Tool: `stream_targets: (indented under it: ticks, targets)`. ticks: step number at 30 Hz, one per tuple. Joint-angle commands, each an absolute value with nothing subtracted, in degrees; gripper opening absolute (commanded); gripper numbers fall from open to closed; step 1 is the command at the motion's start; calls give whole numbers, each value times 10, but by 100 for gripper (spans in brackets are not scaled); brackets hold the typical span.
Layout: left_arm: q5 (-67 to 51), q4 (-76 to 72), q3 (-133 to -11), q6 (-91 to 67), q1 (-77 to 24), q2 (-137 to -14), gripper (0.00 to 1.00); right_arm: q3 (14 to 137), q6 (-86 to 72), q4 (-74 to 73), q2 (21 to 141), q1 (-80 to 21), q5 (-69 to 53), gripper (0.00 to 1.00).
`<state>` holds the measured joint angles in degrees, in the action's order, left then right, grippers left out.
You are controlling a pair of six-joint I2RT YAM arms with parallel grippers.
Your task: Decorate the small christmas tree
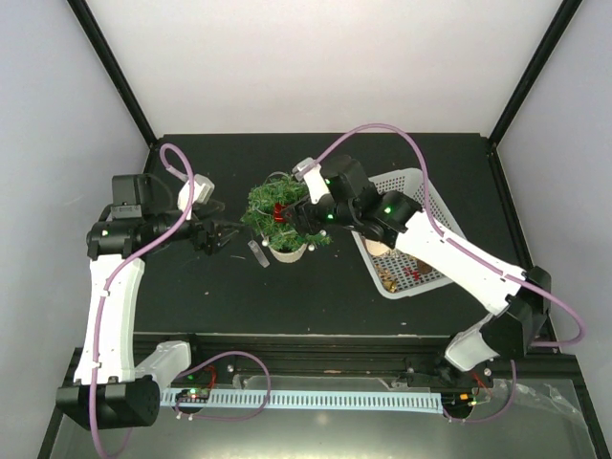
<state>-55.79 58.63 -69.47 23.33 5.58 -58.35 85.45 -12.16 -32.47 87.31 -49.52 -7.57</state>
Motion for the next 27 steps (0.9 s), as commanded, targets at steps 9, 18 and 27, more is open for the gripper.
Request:
stream_targets:
  ticks: [9, 18, 27]
  targets:
    - [-567, 572, -704, 225, 62, -587, 99, 724, -188, -364, 727, -441, 36, 63]
    - [-559, 568, -721, 216, 62, -634, 99, 603, -320, -366, 739, -279, 29, 54]
    - [-556, 578, -731, 216, 62, -653, 99, 604, -446, -329, 831, -227, 84, 42]
